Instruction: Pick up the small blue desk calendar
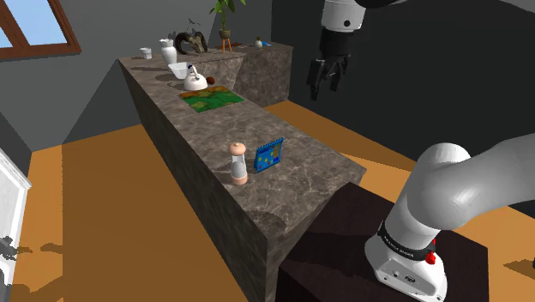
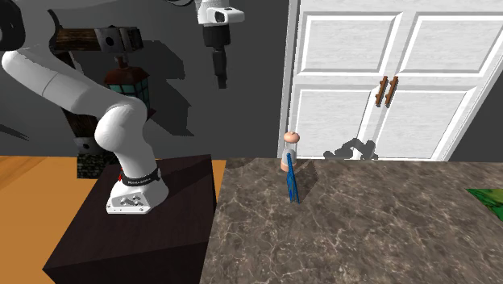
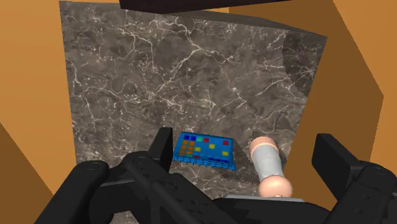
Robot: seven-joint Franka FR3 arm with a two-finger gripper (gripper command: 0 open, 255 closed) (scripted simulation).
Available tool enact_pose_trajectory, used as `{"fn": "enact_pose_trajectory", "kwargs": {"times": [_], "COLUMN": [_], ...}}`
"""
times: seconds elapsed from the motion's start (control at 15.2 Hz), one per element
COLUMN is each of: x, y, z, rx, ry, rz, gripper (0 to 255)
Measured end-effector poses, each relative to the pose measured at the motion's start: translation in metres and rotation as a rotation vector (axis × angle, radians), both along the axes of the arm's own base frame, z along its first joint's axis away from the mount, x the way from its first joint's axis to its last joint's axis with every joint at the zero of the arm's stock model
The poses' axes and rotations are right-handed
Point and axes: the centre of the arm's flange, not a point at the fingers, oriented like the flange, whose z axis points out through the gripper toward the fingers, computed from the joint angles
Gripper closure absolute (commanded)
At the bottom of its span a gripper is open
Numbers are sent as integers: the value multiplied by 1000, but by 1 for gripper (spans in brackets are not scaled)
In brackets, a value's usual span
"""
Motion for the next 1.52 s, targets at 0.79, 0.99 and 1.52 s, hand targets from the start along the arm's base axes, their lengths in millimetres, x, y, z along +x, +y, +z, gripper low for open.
{"fn": "enact_pose_trajectory", "kwargs": {"times": [0.79, 0.99, 1.52], "x": [59, 80, 148], "y": [-57, -69, -82], "z": [-100, -129, -206], "rx": [-39, -51, -83], "ry": [-12, -17, -29], "rz": [489, 638, 1035], "gripper": [0, 0, 0]}}
